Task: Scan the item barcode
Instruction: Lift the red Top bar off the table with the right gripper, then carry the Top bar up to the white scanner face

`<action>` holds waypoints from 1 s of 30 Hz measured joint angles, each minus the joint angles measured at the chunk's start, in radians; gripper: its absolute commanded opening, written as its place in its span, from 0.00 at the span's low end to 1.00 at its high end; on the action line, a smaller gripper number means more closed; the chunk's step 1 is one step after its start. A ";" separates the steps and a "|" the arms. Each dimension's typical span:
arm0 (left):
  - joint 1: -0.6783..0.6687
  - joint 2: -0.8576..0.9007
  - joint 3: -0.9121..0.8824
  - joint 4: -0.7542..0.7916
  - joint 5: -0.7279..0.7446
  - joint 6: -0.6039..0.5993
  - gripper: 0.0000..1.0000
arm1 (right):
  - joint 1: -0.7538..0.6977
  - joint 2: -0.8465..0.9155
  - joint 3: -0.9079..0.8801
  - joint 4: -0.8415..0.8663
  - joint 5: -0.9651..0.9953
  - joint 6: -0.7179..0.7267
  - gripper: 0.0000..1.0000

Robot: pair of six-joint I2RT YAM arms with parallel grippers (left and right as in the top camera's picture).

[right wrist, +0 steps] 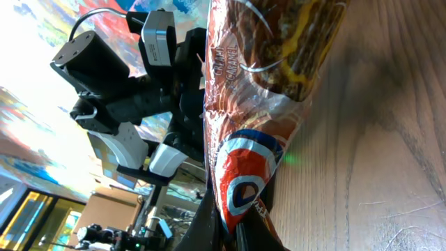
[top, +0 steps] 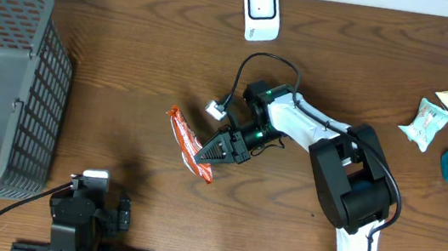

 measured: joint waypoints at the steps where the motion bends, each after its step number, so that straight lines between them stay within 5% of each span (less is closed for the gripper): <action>1: 0.000 0.000 0.000 0.000 0.000 0.000 0.98 | 0.000 0.000 0.000 0.000 0.000 0.005 0.01; 8: 0.000 0.000 0.000 0.000 0.000 0.000 0.98 | 0.000 0.000 0.000 0.001 -0.001 0.088 0.01; 19: 0.000 0.000 0.000 0.000 0.000 0.000 0.98 | 0.000 0.000 0.000 0.003 -0.005 0.610 0.01; 30: 0.000 0.000 0.000 0.000 0.000 0.000 0.98 | -0.011 0.000 -0.001 0.049 0.019 0.696 0.01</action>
